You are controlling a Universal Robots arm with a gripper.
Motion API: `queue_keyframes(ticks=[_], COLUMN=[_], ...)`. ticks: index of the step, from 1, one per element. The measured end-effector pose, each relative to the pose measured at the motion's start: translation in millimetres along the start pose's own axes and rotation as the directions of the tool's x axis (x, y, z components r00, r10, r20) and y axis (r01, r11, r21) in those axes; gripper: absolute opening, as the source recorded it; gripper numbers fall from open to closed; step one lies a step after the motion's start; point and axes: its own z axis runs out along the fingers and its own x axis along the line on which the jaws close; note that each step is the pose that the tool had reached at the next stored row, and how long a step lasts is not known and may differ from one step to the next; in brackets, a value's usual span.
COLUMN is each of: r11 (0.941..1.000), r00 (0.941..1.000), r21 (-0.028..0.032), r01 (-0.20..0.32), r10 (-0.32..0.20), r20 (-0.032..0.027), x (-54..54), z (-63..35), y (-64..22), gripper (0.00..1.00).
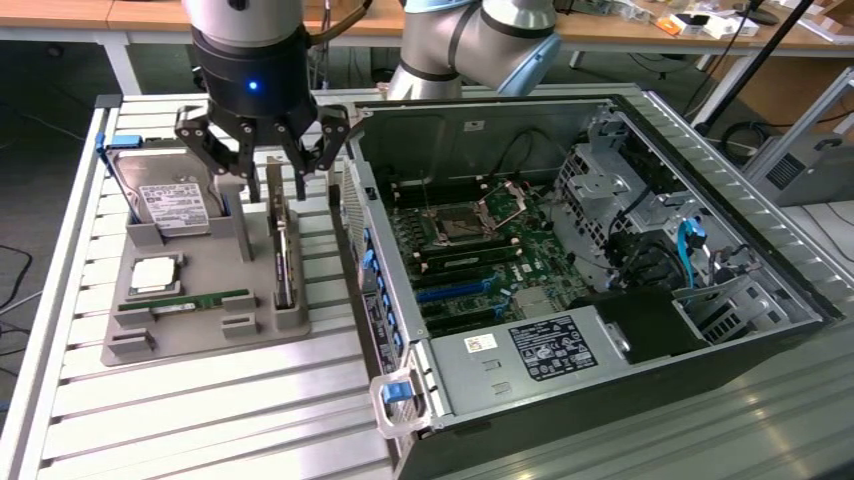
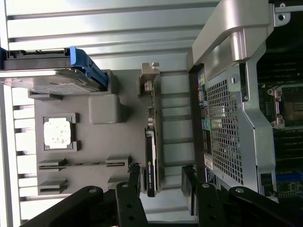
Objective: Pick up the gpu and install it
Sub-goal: 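Pick up the gpu and move the gpu toward the slot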
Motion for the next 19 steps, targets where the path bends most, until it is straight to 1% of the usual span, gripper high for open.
queue_keyframes(ticks=[7, 19], r11=[1.0000, 1.0000], r00=[1.0000, 1.0000], r21=[-0.0006, -0.0046], r01=[0.000, 0.000], r10=[0.000, 0.000], r20=[-0.0001, -0.0004], x=[0.0, 0.1], z=[1.7, 4.4], y=[-0.2, -0.5], gripper=[0.48, 0.48])
